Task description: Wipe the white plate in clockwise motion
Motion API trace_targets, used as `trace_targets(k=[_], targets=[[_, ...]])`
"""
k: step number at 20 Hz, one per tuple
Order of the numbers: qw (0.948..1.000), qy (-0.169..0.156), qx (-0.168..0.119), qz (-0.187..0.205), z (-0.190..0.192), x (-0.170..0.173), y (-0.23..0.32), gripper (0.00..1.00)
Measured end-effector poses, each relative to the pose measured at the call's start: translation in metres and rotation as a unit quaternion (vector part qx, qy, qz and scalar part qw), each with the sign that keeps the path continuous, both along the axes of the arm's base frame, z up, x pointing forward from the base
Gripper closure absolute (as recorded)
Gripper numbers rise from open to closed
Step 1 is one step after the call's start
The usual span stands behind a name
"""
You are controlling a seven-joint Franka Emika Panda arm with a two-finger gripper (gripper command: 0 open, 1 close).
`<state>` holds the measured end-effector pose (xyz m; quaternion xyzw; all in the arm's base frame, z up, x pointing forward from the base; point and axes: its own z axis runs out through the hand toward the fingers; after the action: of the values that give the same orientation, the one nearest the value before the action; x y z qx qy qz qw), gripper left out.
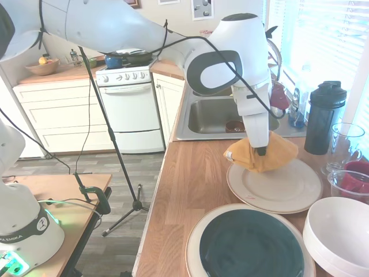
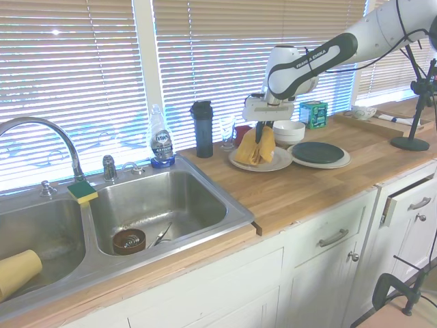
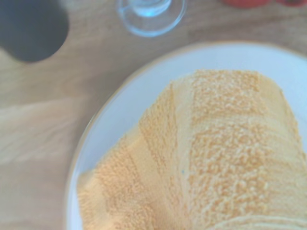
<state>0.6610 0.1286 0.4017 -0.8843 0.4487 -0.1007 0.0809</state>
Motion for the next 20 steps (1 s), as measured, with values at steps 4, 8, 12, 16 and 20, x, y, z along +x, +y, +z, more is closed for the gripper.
trace_targets(k=[4,8,12,16,20], targets=[[1.0000,0.001,-0.006,-0.003,-0.015,0.015,-0.001,1.00],[0.9999,-0.002,-0.009,-0.012,-0.025,0.032,-0.006,1.00],[0.9996,-0.010,-0.013,-0.023,-0.028,0.048,-0.016,1.00],[0.9993,-0.018,-0.018,-0.029,-0.027,0.057,-0.024,1.00],[0.9988,-0.021,-0.029,-0.035,-0.029,0.063,-0.036,1.00]])
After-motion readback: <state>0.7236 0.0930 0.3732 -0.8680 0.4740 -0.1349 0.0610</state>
